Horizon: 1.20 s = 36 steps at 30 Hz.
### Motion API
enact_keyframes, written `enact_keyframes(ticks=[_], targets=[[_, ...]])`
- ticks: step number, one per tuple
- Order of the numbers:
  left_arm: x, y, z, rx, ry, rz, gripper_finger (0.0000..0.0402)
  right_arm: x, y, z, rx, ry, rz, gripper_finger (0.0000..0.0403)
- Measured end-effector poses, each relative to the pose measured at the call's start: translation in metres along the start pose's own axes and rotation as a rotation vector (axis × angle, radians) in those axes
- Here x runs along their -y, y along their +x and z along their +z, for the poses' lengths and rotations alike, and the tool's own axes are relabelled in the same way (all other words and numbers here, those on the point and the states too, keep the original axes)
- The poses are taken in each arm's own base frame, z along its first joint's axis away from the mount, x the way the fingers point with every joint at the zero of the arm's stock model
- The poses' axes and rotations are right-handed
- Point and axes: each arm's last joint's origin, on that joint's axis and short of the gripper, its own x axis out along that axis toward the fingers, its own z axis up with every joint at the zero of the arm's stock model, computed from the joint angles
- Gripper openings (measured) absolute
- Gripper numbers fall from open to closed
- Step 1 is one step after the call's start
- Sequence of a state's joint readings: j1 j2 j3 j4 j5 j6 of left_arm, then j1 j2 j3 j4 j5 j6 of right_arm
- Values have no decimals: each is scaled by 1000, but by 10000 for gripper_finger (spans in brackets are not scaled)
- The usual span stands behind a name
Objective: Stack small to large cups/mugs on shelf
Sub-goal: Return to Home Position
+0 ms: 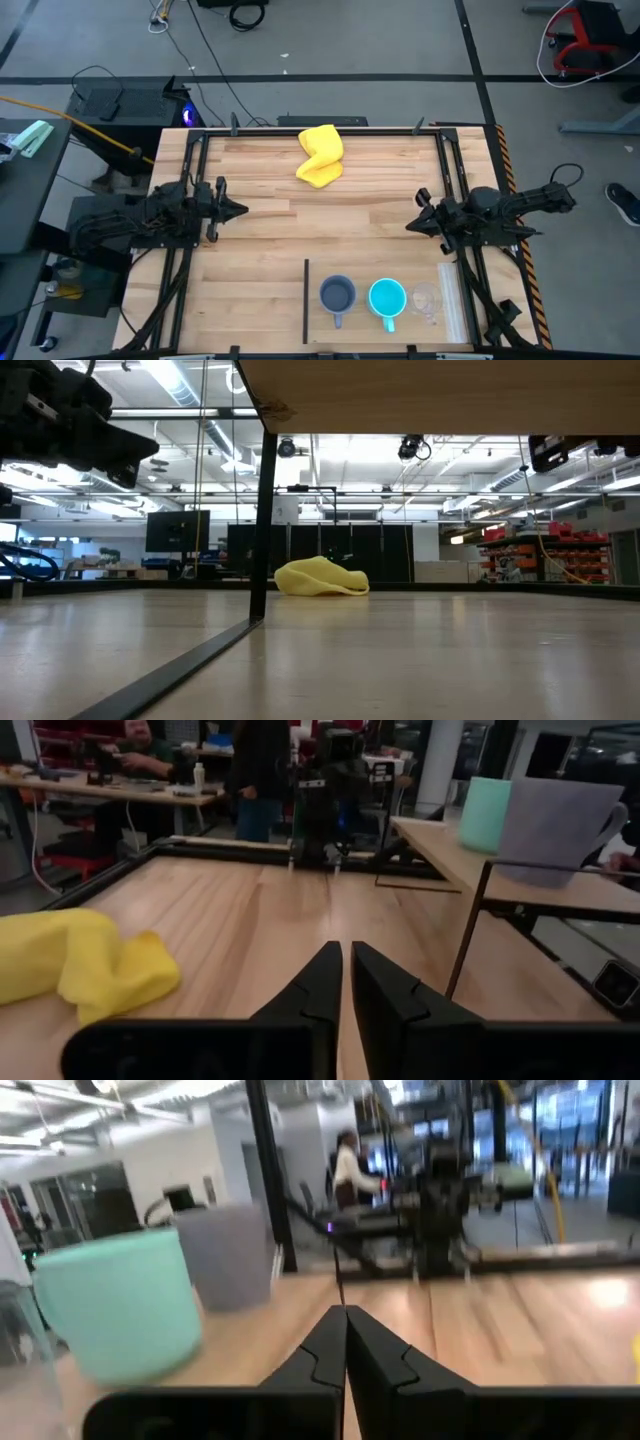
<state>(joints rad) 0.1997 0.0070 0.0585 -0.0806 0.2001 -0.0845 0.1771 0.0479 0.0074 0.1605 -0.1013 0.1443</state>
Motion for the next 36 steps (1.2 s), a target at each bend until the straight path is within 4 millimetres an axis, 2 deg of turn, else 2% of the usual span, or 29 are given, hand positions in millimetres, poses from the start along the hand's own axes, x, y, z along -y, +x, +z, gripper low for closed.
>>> enact_keyframes(ticks=[6,15,26,36], targets=[[0,0,-1,-17,25,2,32,2,0,-13,-133,11,-20,16],[0,0,-1,-15,36,-1,23,2,0,-11,-134,8,-23,16],[0,0,-1,-15,41,-1,36,2,0,-11,-134,8,-23,16],[0,0,-1,-15,41,-1,23,2,0,-11,-134,8,-22,16]])
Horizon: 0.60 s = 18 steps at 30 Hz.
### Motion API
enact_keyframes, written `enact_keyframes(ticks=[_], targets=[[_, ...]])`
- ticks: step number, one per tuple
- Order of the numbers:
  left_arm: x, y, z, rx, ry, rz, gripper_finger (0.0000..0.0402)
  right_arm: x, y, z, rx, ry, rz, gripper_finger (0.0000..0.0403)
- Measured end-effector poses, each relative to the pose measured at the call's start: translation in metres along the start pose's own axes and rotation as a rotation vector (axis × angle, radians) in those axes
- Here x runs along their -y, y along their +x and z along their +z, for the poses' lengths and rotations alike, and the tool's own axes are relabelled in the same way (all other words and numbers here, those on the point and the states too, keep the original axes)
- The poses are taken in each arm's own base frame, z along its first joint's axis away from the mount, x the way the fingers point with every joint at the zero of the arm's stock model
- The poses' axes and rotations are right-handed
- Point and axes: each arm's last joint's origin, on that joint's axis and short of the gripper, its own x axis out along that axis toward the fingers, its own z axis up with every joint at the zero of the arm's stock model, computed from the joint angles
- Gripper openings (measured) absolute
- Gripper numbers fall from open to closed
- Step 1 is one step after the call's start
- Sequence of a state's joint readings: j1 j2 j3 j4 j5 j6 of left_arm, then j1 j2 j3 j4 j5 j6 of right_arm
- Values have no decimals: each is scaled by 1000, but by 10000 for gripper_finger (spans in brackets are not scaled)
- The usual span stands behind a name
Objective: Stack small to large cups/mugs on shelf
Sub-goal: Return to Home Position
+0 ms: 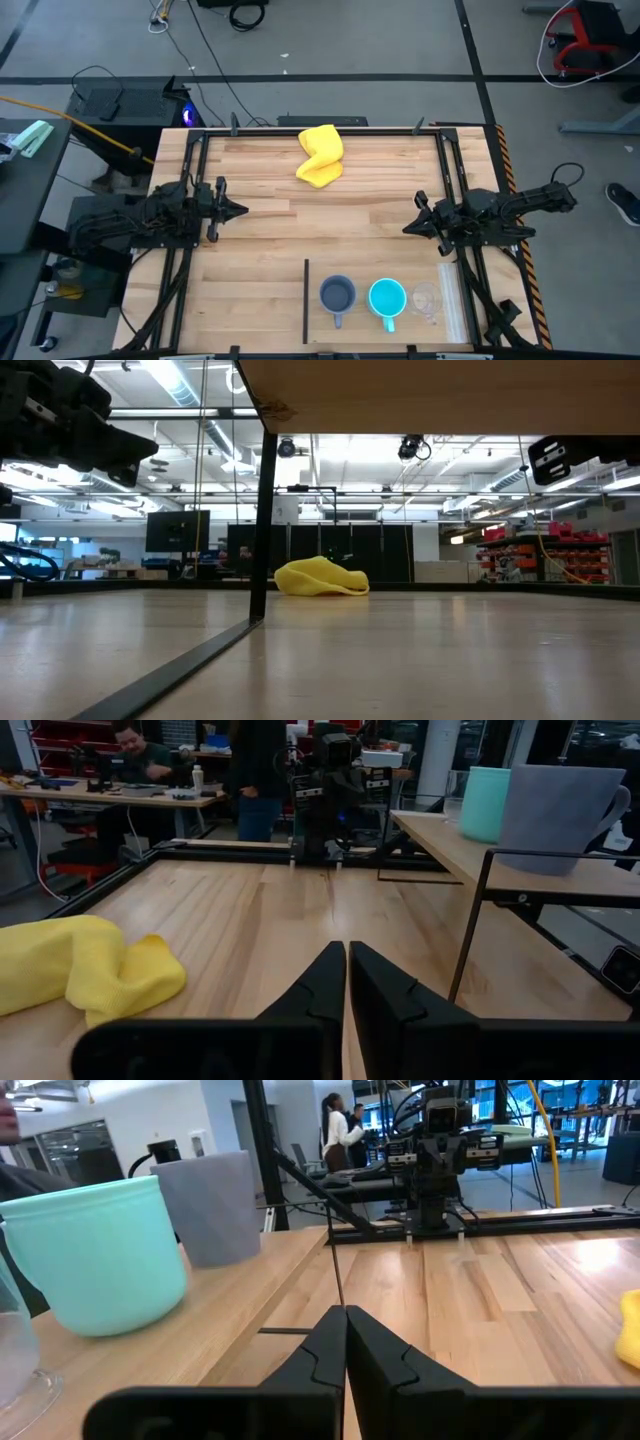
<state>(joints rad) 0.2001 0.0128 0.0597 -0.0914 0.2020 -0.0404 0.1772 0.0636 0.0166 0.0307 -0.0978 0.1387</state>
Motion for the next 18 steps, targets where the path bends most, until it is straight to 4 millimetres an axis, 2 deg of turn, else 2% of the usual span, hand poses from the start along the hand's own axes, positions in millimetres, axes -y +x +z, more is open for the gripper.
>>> enact_keyframes(ticks=[11,18], targets=[[0,0,0,0,0,0,36,0,0,0,0,0,0,16],[0,0,0,-1,0,0,29,0,0,0,0,0,0,16]])
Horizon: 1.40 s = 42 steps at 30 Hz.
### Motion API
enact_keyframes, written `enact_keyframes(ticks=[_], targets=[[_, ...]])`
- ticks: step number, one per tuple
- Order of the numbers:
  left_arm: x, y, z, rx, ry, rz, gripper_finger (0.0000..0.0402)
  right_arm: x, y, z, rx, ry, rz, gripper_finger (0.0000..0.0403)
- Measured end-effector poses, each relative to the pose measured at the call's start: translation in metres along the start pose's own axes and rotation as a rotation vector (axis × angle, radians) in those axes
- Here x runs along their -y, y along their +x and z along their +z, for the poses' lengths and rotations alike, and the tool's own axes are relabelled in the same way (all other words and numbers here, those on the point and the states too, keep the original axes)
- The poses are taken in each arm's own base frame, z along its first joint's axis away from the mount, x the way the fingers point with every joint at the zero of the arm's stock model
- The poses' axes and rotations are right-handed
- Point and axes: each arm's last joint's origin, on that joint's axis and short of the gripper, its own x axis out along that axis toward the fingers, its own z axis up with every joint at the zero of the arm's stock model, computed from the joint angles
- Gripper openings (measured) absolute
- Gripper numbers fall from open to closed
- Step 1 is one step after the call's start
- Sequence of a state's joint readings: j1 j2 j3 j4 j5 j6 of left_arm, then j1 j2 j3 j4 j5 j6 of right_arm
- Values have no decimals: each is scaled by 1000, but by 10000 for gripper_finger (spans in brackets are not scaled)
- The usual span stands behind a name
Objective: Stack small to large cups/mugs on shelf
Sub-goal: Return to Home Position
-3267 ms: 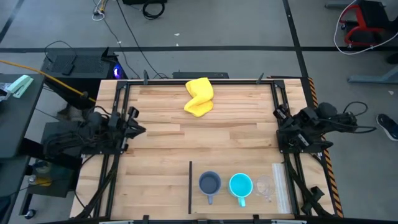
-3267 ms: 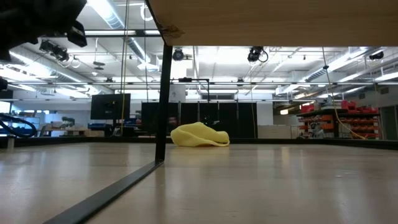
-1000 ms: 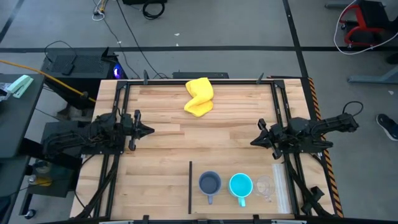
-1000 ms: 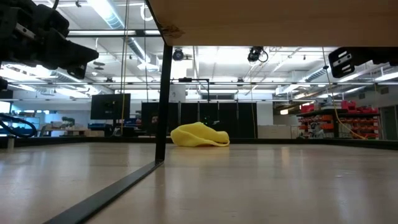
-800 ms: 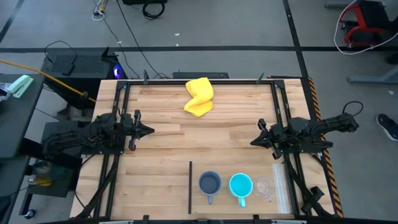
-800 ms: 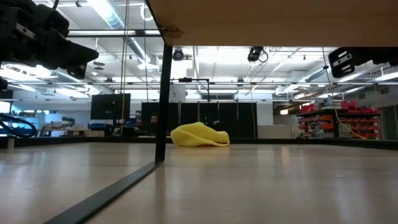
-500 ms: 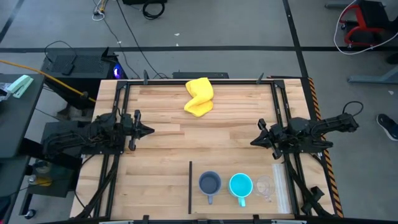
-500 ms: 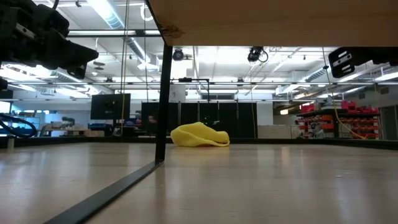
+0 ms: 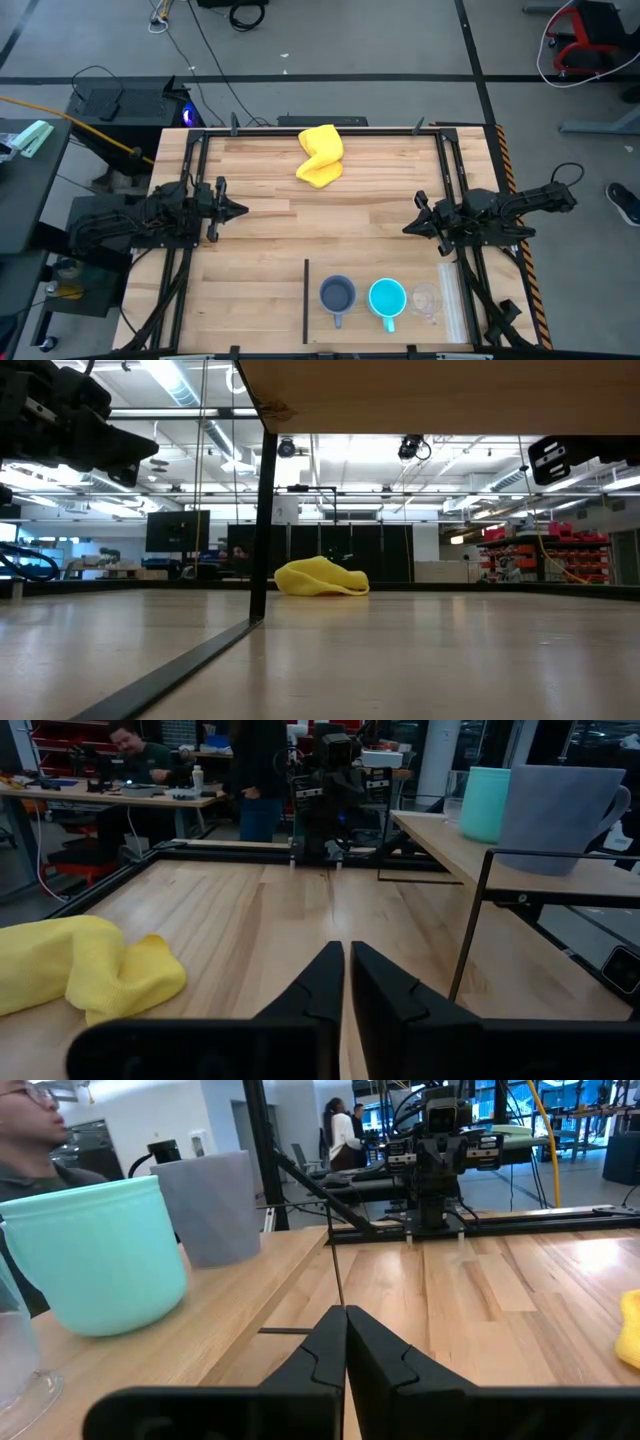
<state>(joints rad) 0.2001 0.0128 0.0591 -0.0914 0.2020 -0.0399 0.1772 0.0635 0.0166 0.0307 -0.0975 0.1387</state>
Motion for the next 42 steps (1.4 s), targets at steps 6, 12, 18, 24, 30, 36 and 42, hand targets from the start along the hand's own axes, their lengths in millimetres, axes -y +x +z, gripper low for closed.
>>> enact_keyframes(ticks=[6,12,18,24,30,36,42], targets=[[0,0,0,0,0,0,23,0,0,0,0,0,0,16],[0,0,0,0,0,0,31,0,0,0,0,0,0,16],[0,0,0,0,0,0,36,0,0,0,0,0,0,16],[0,0,0,-1,0,0,28,0,0,0,0,0,0,16],[0,0,0,-1,0,0,23,0,0,0,0,0,0,16],[0,0,0,-1,0,0,31,0,0,0,0,0,0,16],[0,0,0,-1,0,0,36,0,0,0,0,0,0,16]])
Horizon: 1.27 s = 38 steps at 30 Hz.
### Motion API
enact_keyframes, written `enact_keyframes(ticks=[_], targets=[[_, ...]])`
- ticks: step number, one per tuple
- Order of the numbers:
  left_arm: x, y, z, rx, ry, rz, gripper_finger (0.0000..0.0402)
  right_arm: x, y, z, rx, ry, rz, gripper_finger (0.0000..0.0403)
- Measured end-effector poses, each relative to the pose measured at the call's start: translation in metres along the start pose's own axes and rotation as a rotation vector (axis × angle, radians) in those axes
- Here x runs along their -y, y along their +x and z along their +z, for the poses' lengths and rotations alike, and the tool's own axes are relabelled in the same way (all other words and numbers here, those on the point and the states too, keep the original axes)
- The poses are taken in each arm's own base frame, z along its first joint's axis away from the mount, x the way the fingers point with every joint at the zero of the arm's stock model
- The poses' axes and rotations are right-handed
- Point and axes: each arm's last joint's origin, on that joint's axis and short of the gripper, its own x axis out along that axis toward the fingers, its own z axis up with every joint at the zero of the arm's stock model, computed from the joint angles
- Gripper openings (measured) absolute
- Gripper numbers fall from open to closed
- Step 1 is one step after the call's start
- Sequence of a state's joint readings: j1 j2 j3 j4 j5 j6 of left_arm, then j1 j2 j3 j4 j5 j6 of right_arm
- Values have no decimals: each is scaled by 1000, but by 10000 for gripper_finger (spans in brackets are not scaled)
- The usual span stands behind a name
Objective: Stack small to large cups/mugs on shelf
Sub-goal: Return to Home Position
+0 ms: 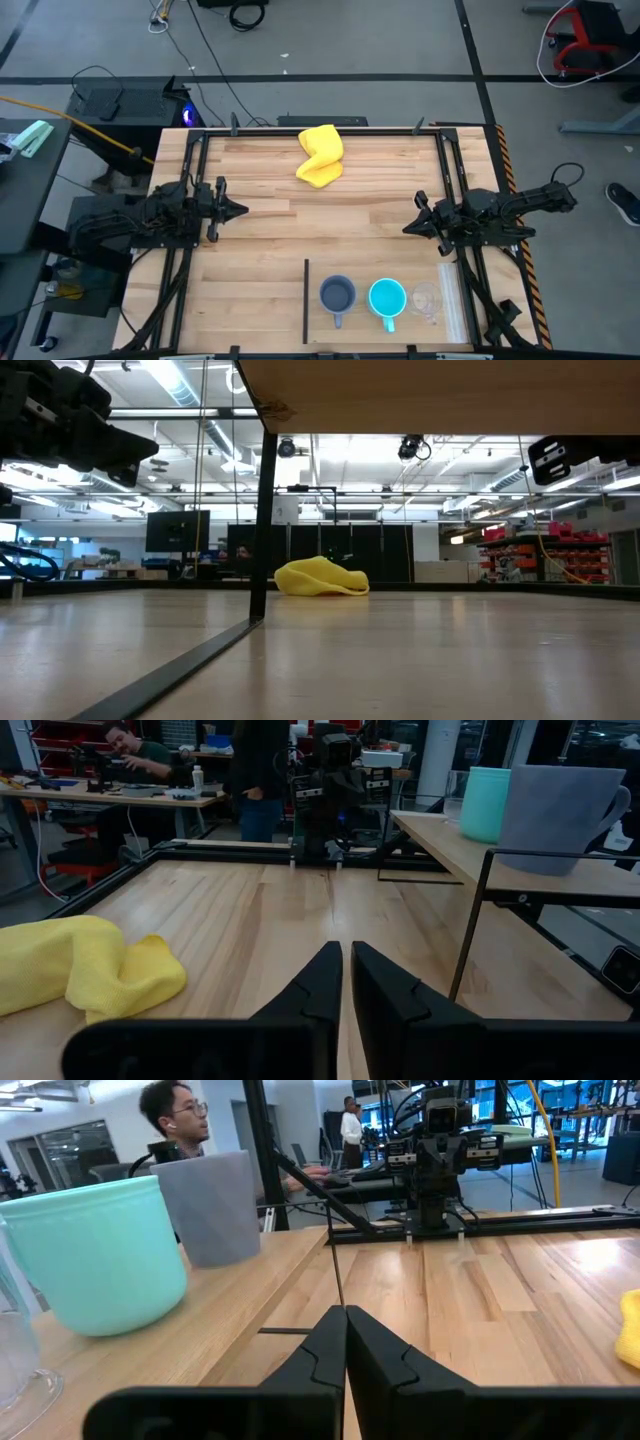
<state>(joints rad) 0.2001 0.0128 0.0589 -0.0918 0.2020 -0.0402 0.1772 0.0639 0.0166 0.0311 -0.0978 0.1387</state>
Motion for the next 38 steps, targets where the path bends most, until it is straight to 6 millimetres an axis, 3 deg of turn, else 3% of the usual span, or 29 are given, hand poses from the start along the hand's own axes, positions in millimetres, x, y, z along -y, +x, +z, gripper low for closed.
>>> enact_keyframes(ticks=[38], targets=[[0,0,0,-1,0,-1,27,0,0,0,0,0,0,16]])
